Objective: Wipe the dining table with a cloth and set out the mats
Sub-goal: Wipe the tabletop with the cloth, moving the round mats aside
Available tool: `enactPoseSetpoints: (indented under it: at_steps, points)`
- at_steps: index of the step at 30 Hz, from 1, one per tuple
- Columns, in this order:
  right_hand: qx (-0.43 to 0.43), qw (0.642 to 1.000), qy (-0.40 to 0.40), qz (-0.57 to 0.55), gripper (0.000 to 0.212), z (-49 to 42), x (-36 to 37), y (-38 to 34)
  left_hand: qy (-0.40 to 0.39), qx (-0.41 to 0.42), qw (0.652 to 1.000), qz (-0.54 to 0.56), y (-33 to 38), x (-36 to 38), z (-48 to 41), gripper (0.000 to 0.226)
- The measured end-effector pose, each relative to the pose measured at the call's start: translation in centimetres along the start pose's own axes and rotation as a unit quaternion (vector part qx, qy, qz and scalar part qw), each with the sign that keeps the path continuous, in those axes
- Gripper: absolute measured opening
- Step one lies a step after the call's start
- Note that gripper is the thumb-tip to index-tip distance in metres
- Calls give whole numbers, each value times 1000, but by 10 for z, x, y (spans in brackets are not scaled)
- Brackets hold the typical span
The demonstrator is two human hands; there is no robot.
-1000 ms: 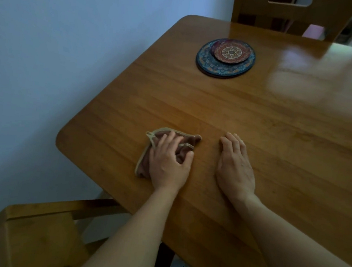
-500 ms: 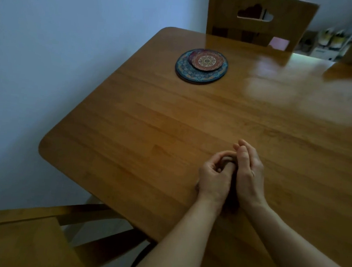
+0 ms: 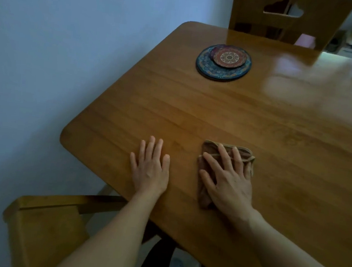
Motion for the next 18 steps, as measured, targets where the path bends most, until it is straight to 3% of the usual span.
enactPoseSetpoints:
  at_steps: [3,7,11,18]
  points:
    - [-4,999,7,43,62,-17,-11,17,20,12,999,-32,-1,7,0,61]
    - [85,994,56,25,58,-60,-45,55,41,9,999,-29,0,7,0,62]
    - [152,985,83,-4,58,-100,-39,37,51,7,998,-33,0,8,-1,60]
    - [-6,1000,11,4,61,-126,22,-69,60,37,997,-22,-3,8,-11,57]
Point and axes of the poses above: each hand's wrist, its own z-axis away from the middle knuckle, its own x-axis out of the palm, y = z × x, the point moved 5 cm from there along -z, towards the middle knuckle, and after that the axes turned 13 degrees about -z, right-handed, at the moved point
